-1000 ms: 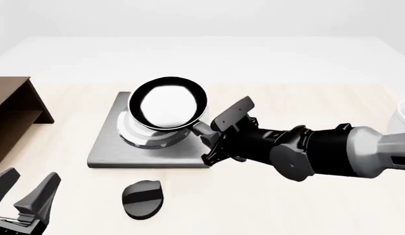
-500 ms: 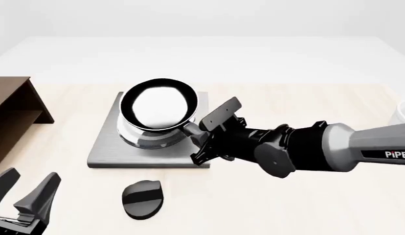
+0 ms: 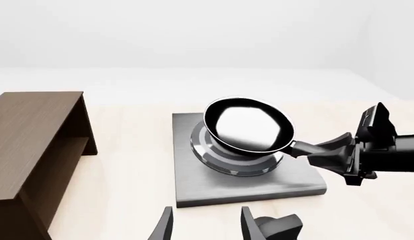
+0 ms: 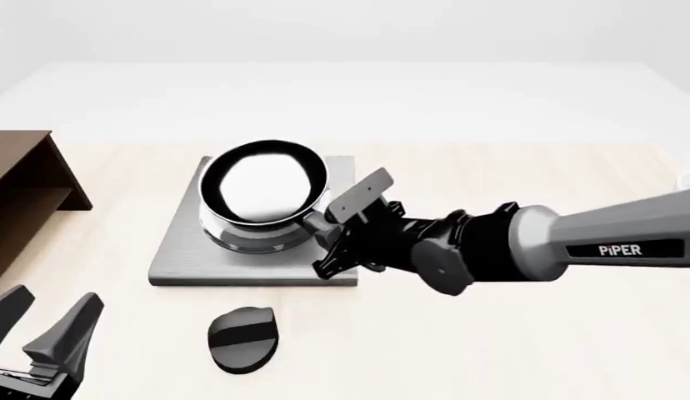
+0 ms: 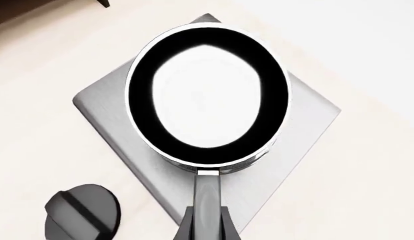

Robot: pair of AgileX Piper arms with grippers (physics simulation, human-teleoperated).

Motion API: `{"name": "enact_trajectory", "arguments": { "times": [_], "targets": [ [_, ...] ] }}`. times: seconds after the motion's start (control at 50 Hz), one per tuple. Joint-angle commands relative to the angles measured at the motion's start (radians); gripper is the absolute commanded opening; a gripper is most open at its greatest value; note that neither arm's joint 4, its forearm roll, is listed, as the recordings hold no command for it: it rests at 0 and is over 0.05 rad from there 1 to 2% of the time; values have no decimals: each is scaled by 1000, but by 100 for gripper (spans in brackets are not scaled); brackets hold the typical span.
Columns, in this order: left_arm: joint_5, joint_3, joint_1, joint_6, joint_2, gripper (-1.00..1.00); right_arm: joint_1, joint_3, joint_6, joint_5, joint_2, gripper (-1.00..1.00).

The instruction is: Turn on the stove and put the frying pan on it.

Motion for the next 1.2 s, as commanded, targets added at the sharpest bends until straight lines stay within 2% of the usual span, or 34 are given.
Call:
{"name": "enact_trajectory", "arguments": {
  "times": [0.02,1.08,1.1,1.2],
  "targets": [
    [-1,1,3,-5,0,100,-6,-35,6,-14,21,-100],
    [-7,1,2,-6,0,100,-2,-51,6,-22,69,-100],
    [-8,1,2,-5,0,100,-2,-50,8,-21,67,100],
    [-7,1,2,-5,0,100,2,-42,9,-17,49,100]
  ]
}}
